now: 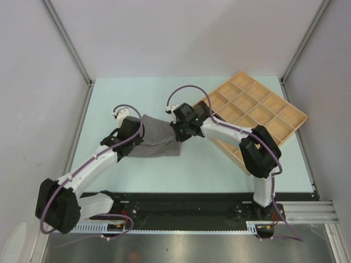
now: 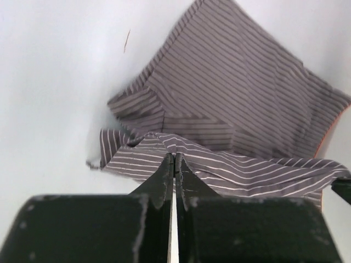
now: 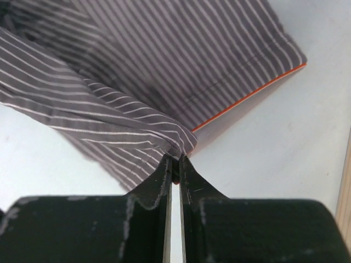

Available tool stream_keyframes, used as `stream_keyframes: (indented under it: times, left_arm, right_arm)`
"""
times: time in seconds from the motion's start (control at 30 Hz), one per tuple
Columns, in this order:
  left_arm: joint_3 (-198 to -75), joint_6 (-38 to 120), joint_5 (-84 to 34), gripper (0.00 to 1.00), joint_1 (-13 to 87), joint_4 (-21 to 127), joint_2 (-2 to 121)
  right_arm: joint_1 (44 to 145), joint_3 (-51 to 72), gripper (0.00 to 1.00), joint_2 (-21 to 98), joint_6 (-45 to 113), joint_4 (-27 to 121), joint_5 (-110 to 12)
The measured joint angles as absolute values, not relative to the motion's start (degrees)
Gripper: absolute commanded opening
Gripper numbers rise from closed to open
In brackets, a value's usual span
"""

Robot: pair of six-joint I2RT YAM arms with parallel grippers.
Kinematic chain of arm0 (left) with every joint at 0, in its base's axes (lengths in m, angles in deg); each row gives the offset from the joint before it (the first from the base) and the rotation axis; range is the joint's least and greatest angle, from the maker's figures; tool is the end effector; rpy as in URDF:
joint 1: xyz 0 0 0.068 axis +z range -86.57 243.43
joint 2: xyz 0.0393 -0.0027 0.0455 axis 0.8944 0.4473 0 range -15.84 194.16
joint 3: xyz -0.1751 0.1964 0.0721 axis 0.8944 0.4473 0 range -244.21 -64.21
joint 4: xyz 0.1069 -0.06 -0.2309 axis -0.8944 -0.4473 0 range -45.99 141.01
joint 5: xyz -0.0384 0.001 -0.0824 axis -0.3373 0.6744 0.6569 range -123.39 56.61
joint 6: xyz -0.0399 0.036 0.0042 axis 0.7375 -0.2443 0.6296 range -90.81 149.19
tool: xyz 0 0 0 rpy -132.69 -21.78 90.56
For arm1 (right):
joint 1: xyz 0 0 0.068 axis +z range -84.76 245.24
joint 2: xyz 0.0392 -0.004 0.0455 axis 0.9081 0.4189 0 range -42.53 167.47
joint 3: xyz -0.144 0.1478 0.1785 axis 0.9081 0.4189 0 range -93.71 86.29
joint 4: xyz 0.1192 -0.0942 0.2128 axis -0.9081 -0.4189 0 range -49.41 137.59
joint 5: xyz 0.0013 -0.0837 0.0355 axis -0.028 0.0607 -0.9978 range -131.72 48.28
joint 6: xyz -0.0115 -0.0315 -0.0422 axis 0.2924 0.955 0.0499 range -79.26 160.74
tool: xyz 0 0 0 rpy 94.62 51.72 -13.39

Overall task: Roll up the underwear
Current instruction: Fold the underwear at the center of the board.

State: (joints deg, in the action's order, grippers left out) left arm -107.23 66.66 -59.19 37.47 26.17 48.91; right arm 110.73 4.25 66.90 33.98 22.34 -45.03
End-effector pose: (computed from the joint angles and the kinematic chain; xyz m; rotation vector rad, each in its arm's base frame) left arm 0.2137 -0.0867 0.2404 -0.4344 2.2420 -0.0330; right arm 0.2926 0.3006 0.2160 -0.8674 2.3927 0.4449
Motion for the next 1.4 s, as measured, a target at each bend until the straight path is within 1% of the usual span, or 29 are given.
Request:
stream_keyframes:
  times: [0.2, 0.57, 0.73, 0.93, 1.0, 1.07, 1.1, 1.13, 1.17, 1.2, 1.27, 1.3, 1.37, 1.4]
  left_arm:
    - [-114.6, 62.1, -59.7, 0.0, 40.0, 29.6, 59.2]
    - [-128.2, 55.6, -58.7, 0.0, 42.5, 31.0, 76.7]
    - [-131.3, 54.5, -59.0, 0.01, 42.6, 30.4, 81.4]
    - [-133.2, 54.1, -60.5, 0.0, 42.7, 29.8, 83.7]
    - [-133.6, 54.1, -60.9, 0.0, 42.7, 29.5, 83.9]
    - [-134.1, 54.1, -61.4, 0.0, 42.8, 29.0, 84.2]
    - [-134.4, 54.1, -61.6, 0.0, 42.9, 28.9, 84.3]
    - [-134.6, 54.1, -61.7, 0.0, 43.0, 28.8, 84.5]
    - [-134.8, 54.1, -61.8, 0.0, 43.2, 28.6, 84.6]
    - [-134.9, 54.1, -61.9, 0.0, 43.5, 28.5, 84.8]
    - [-135.1, 54.1, -62.2, 0.0, 44.0, 28.2, 85.0]
    - [-135.3, 54.1, -62.4, 0.0, 44.2, 28.0, 85.2]
    - [-135.8, 54.1, -62.8, 0.0, 44.8, 27.7, 85.9]
    - [-136.2, 54.1, -62.8, 0.03, 45.0, 27.5, 86.3]
  right_arm:
    - [107.5, -0.1, 0.0, 72.2, 34.7, 20.7, -46.6]
    - [103.5, -6.5, 0.0, 76.4, 35.2, 19.5, -47.7]
    - [102.3, -9.0, 0.0, 79.4, 35.7, 18.6, -48.1]
    - [101.5, -9.5, 0.0, 81.3, 36.4, 18.1, -48.1]
    - [101.4, -9.8, 0.03, 81.7, 36.5, 18.1, -48.0]
    - [101.4, -9.8, 0.09, 81.7, 36.5, 18.1, -48.1]
    - [101.4, -9.9, 0.21, 81.7, 36.5, 18.3, -48.1]
    - [101.4, -9.9, 0.3, 81.7, 36.5, 18.3, -48.1]
    - [101.4, -9.9, 0.44, 81.7, 36.5, 18.3, -48.1]
    - [101.4, -10.0, 0.5, 81.7, 36.8, 18.3, -48.0]
    - [101.4, -10.2, 0.71, 81.7, 36.8, 18.4, -48.0]
    - [101.4, -10.2, 0.74, 81.7, 36.7, 18.5, -47.9]
    - [101.4, -10.2, 0.76, 81.7, 36.7, 18.6, -47.7]
    - [101.4, -10.2, 0.76, 81.7, 36.7, 18.6, -47.6]
